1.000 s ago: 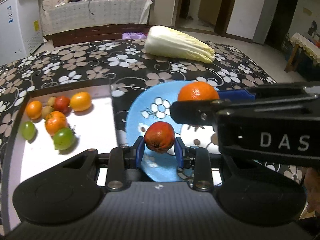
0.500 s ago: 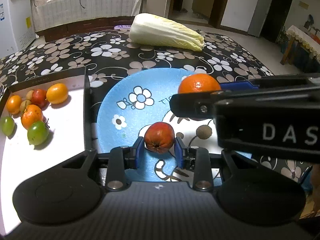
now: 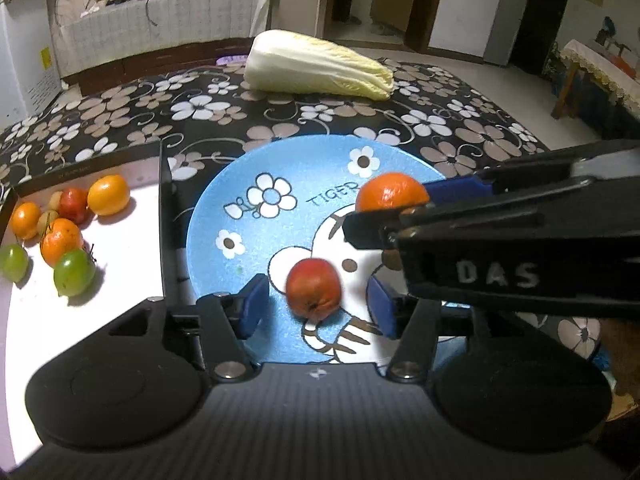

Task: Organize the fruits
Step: 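Lower the red fruit onto the blue plate and open the left tool, then lower the orange onto the plate beside the red fruit, open right tool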

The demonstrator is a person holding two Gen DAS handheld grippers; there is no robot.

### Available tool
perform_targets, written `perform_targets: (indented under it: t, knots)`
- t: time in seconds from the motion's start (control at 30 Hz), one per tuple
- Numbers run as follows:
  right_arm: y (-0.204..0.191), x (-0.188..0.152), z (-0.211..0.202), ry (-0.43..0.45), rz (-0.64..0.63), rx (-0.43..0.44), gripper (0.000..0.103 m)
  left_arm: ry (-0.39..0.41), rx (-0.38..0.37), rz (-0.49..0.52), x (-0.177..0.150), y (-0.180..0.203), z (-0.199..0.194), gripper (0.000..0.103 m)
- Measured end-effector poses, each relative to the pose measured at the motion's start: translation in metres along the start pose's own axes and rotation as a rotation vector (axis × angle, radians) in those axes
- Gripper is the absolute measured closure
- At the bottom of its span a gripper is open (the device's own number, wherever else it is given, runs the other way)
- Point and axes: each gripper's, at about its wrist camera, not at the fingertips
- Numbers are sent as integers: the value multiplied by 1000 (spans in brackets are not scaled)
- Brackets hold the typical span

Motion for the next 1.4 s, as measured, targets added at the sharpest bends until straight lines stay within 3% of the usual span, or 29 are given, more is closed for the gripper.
perform_targets:
  t: [0.27,0.8,1.4]
  knots:
    - [8,-5,12,-59,-30,-77,60,-5,-6,4,-2,-3,-5,39]
    - [10,-9,26,-100,-35,-98,60,13,-32,23,-8,-11,-17,38]
    - [7,-7,19,-86,-44,-83,59,11,-39,41,-8,-4,-14,38]
Point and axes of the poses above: each gripper's, at about its wrist camera, not at the fingertips, and z roughly the way its jaws point, y to its right, x to its top, and after that the axes turned 11 degrees about z, right-handed
